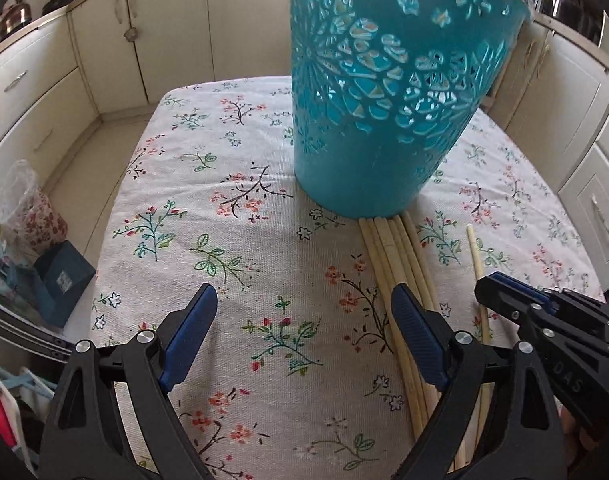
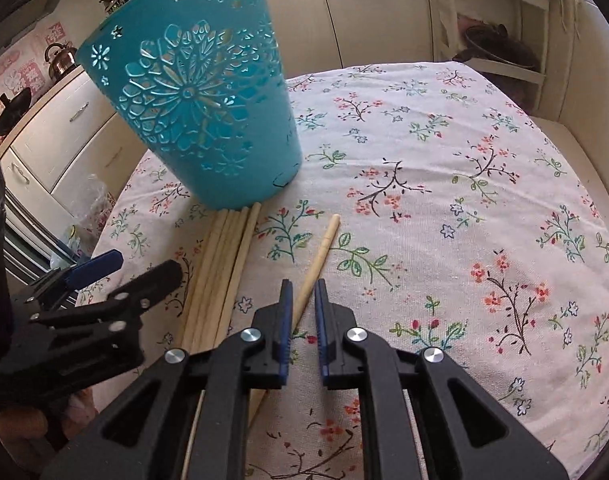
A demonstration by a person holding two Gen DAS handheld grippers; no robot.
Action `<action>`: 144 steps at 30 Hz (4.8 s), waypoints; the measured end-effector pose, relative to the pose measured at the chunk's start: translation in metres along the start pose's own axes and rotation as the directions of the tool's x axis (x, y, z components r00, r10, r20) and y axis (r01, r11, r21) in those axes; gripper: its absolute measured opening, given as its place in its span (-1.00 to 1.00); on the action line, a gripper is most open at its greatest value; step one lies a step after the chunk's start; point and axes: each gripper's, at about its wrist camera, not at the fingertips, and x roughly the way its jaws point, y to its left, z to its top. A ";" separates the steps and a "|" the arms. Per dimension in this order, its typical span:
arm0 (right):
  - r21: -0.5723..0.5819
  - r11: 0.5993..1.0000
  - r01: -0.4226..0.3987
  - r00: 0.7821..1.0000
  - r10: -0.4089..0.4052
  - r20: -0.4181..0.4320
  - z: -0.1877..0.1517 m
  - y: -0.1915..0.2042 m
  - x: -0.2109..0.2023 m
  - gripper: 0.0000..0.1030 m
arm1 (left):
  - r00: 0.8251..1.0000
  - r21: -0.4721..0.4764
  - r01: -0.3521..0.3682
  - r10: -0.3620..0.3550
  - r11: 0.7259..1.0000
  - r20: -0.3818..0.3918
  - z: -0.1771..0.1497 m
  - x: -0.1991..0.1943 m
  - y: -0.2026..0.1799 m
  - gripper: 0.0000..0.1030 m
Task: Organize utensils
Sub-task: 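Move the left gripper back to the sticks and grasp another stick, then raise the stick with the left gripper over the basket and open it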
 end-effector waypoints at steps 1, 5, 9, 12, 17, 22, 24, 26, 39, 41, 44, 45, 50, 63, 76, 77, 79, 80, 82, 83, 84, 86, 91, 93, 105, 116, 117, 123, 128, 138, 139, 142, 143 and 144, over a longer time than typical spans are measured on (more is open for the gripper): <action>0.002 1.000 -0.005 1.000 0.005 0.001 0.000 0.000 0.000 -0.77 | 1.000 0.003 -0.006 0.006 1.000 -0.007 0.000 0.002 -0.001 0.64; 0.016 1.000 -0.023 1.000 0.023 0.002 -0.001 -0.004 -0.001 -0.77 | 1.000 0.002 -0.018 0.018 1.000 -0.018 0.002 0.006 -0.003 0.65; 0.020 0.999 -0.030 1.000 0.030 0.002 0.000 -0.005 -0.001 -0.77 | 0.999 -0.001 -0.027 0.027 1.000 -0.024 0.004 0.007 -0.004 0.65; 0.018 0.999 -0.031 1.000 0.031 0.002 0.000 -0.005 -0.002 -0.77 | 0.999 -0.002 -0.033 0.033 0.999 -0.026 0.005 0.008 -0.005 0.66; 0.017 0.999 -0.027 1.000 0.027 0.008 0.000 -0.004 -0.001 -0.77 | 0.999 -0.003 -0.045 0.045 0.999 -0.029 0.012 0.012 -0.006 0.67; 0.012 1.000 -0.021 1.000 0.021 0.011 0.001 -0.003 -0.001 -0.77 | 0.998 0.005 -0.052 0.052 0.999 -0.029 0.016 0.017 -0.009 0.66; 0.012 1.000 -0.020 1.000 0.020 0.012 0.001 -0.002 -0.001 -0.77 | 0.998 0.012 -0.053 0.053 0.999 -0.027 0.015 0.017 -0.010 0.66; 0.011 1.000 -0.018 1.000 0.018 0.014 0.001 -0.002 -0.001 -0.77 | 0.998 0.023 -0.064 0.064 0.998 -0.026 0.013 0.018 -0.011 0.62; 0.001 1.000 -0.014 1.000 0.014 0.017 0.001 0.000 0.000 -0.77 | 0.993 0.160 0.118 -0.117 0.980 -0.015 0.015 0.013 -0.015 -0.90; 0.001 1.000 -0.012 1.000 0.012 0.016 0.001 0.000 0.000 -0.77 | 0.992 0.135 0.124 -0.122 0.983 -0.023 0.014 0.011 -0.007 -0.90; 0.002 1.000 -0.010 1.000 0.010 0.018 0.001 -0.001 0.000 -0.77 | 0.992 0.120 0.124 -0.119 0.985 -0.050 0.017 0.009 0.001 -0.90; 0.002 1.000 -0.010 1.000 0.010 0.018 0.001 -0.001 0.000 -0.77 | 0.991 0.108 0.129 -0.123 0.986 -0.060 0.017 0.010 0.002 -0.89; 0.001 1.000 -0.010 1.000 0.010 0.019 0.002 0.000 0.000 -0.77 | 0.991 0.108 0.118 -0.111 0.987 -0.073 0.022 0.015 0.005 -0.89; 0.000 1.000 -0.013 1.000 0.013 0.027 0.002 0.000 0.000 -0.77 | 0.999 0.211 0.034 -0.025 0.977 -0.045 0.020 0.008 -0.010 -0.91; 0.018 0.999 -0.032 0.999 0.031 0.031 0.003 -0.005 0.001 -0.77 | 0.988 0.194 0.150 -0.156 0.969 0.014 0.009 -0.045 -0.004 -0.91; 0.020 0.999 -0.035 0.999 0.034 0.031 0.003 -0.006 0.001 -0.77 | 0.982 0.189 0.180 -0.188 0.965 0.026 0.009 -0.054 -0.001 -0.91; 0.026 0.999 -0.040 0.999 0.040 0.030 0.003 -0.007 0.001 -0.77 | 0.974 0.187 0.212 -0.224 0.959 0.042 0.009 -0.063 0.000 -0.91; 0.027 0.999 -0.042 0.999 0.041 0.031 0.003 -0.007 0.001 -0.77 | 0.968 0.187 0.229 -0.243 0.955 0.054 0.009 -0.070 0.003 -0.91; 0.029 0.999 -0.044 0.999 0.043 0.031 0.003 -0.007 0.001 -0.77 | 0.955 0.180 0.270 -0.287 0.946 0.076 0.010 -0.083 0.006 -0.91; 0.030 0.999 -0.045 0.999 0.044 0.031 0.003 -0.008 0.001 -0.77 | 0.943 0.173 0.302 -0.320 0.938 0.092 0.012 -0.093 0.009 -0.91; 0.030 0.998 -0.046 0.998 0.045 0.031 0.003 -0.009 0.001 -0.77 | 0.931 0.166 0.328 -0.348 0.930 0.109 0.014 -0.101 0.013 -0.91; 0.031 0.998 -0.047 0.998 0.046 0.031 0.004 -0.008 0.001 -0.77 | 0.910 0.153 0.369 -0.390 0.917 0.142 0.020 -0.117 0.017 -0.91; 0.031 0.998 -0.047 0.998 0.046 0.030 0.003 -0.008 0.001 -0.77 | 0.859 0.144 0.431 -0.454 0.891 0.237 0.044 -0.153 0.022 -0.91; 0.031 0.998 -0.047 0.998 0.046 0.031 0.003 -0.008 0.001 -0.77 | 0.845 0.146 0.437 -0.461 0.887 0.271 0.056 -0.163 0.022 -0.91; 0.039 0.998 -0.056 0.998 0.055 0.033 0.003 -0.009 0.001 -0.77 | 0.712 0.096 0.427 -0.400 0.899 0.578 0.148 -0.200 0.018 -0.91; 0.064 0.995 -0.080 0.996 0.078 0.035 0.003 -0.011 0.003 -0.77 | 0.685 -0.018 0.387 -0.274 0.922 0.675 0.201 -0.154 0.020 -0.91; 0.067 0.994 -0.083 0.996 0.080 0.035 0.003 -0.012 0.003 -0.77 | 0.687 -0.031 0.381 -0.261 0.924 0.678 0.202 -0.147 0.021 -0.91; 0.082 0.992 -0.094 0.995 0.091 0.036 0.004 -0.015 0.004 -0.77 | 0.694 -0.105 0.377 -0.206 0.920 0.689 0.203 -0.117 0.032 -0.91; 0.087 0.991 -0.101 0.995 0.098 0.037 0.004 -0.017 0.004 -0.77 | 0.710 -0.113 0.359 -0.193 0.927 0.677 0.195 -0.103 0.033 -0.91; 0.093 0.990 -0.104 0.994 0.101 0.039 0.004 -0.017 0.004 -0.77 | 0.771 -0.051 0.301 -0.212 0.952 0.600 0.183 -0.085 0.016 -0.91; 0.093 0.990 -0.104 0.994 0.101 0.039 0.004 -0.017 0.004 -0.77 | 0.784 -0.040 0.290 -0.213 0.956 0.583 0.181 -0.083 0.014 -0.91; 0.092 0.990 -0.104 0.994 0.100 0.041 0.004 -0.017 0.005 -0.77 | 0.810 -0.029 0.270 -0.210 0.963 0.548 0.178 -0.079 0.012 -0.90; 0.092 0.990 -0.104 0.994 0.101 0.041 0.004 -0.017 0.005 -0.77 | 0.817 -0.031 0.263 -0.205 0.964 0.539 0.175 -0.080 0.014 -0.88; 0.092 0.990 -0.104 0.994 0.100 0.041 0.004 -0.017 0.005 -0.77 | 0.820 -0.033 0.258 -0.200 0.966 0.536 0.172 -0.081 0.017 -0.85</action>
